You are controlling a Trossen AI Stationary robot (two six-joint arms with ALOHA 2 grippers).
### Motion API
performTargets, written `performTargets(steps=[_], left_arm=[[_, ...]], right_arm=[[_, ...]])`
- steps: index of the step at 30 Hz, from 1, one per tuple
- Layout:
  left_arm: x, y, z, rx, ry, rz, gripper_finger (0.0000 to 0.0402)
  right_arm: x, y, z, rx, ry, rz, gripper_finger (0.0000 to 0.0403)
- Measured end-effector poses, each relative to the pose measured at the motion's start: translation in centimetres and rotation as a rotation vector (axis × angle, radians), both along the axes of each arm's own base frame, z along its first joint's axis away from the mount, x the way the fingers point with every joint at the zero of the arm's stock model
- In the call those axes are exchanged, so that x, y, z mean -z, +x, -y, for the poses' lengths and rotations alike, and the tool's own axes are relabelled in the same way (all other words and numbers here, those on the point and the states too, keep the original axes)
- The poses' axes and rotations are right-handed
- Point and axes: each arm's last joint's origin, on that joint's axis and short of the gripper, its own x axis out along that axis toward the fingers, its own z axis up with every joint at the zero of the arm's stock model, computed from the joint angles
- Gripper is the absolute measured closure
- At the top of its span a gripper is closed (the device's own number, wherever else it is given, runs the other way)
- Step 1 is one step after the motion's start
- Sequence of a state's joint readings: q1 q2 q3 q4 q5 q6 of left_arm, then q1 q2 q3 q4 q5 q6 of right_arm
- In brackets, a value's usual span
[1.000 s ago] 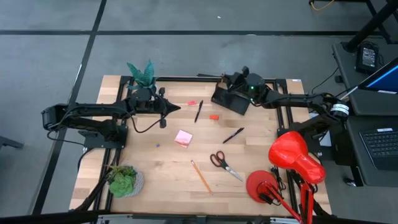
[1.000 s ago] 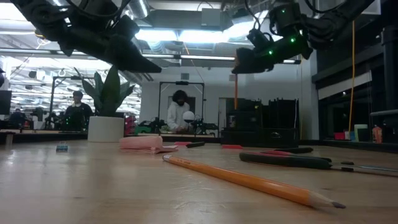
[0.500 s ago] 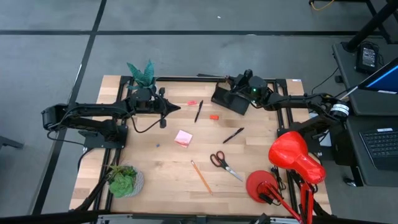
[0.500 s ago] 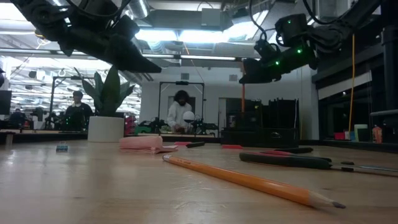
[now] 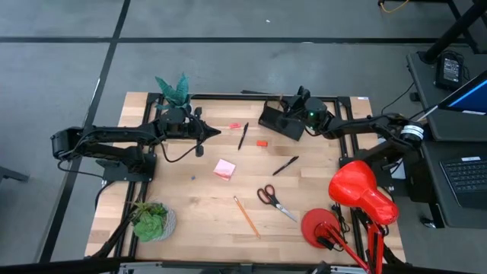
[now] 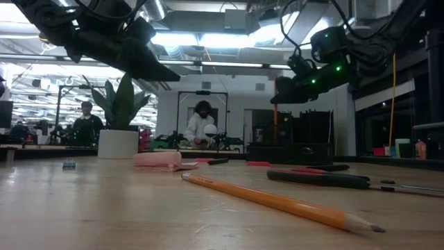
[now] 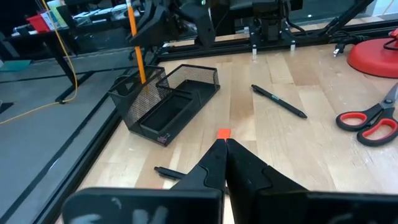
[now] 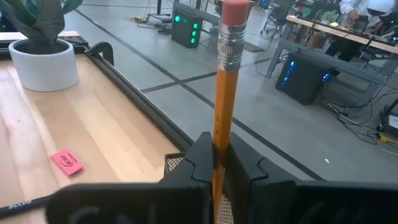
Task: Pick and place office supplies into organizer
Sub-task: Put the top pencil into the black desk organizer, then put the orange eraser into the black desk organizer
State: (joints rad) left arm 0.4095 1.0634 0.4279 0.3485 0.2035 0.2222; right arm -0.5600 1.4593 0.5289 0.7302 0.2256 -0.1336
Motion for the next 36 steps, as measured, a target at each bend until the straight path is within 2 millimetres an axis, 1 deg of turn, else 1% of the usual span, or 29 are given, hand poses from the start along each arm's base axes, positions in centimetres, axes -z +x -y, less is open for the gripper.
performTargets(steps=[5, 9, 13, 16, 20, 25, 30, 36], left_arm=[[0.0, 0.0, 0.0, 0.0, -0.006, 0.001, 0.0399], [0.0, 0.0, 0.0, -0.004, -0.021, 0.004, 0.04], [0.0, 0.0, 0.0, -0.005, -0.025, 0.005, 0.0399], [0.0, 0.0, 0.0, -0.005, -0.024, 0.005, 0.0399], [0.0, 0.0, 0.0, -0.005, -0.025, 0.005, 0.04], [0.0, 0.0, 0.0, -0.005, -0.025, 0.004, 0.0399], [0.0, 0.0, 0.0, -0.005, -0.025, 0.005, 0.0399], [0.0, 0.0, 0.0, -0.005, -0.025, 0.005, 0.04]], right_arm=[[1.9, 0.5, 0.7, 0.01, 0.012, -0.036, 0.0386], [2.3, 0.6, 1.3, 0.026, -0.004, -0.004, 0.0386], [2.6, 0.6, 1.3, 0.026, 0.009, -0.026, 0.0385], [2.8, 0.6, 1.2, 0.026, 0.018, -0.04, 0.0362], [2.8, 0.6, 1.2, 0.028, 0.027, -0.032, 0.0314], [2.7, 0.6, 1.2, 0.032, 0.038, -0.017, 0.0274], [2.1, 0.6, 1.4, 0.029, -0.016, 0.026, 0.0255], [0.8, 1.1, 1.8, 0.023, -0.103, 0.054, 0.0252]])
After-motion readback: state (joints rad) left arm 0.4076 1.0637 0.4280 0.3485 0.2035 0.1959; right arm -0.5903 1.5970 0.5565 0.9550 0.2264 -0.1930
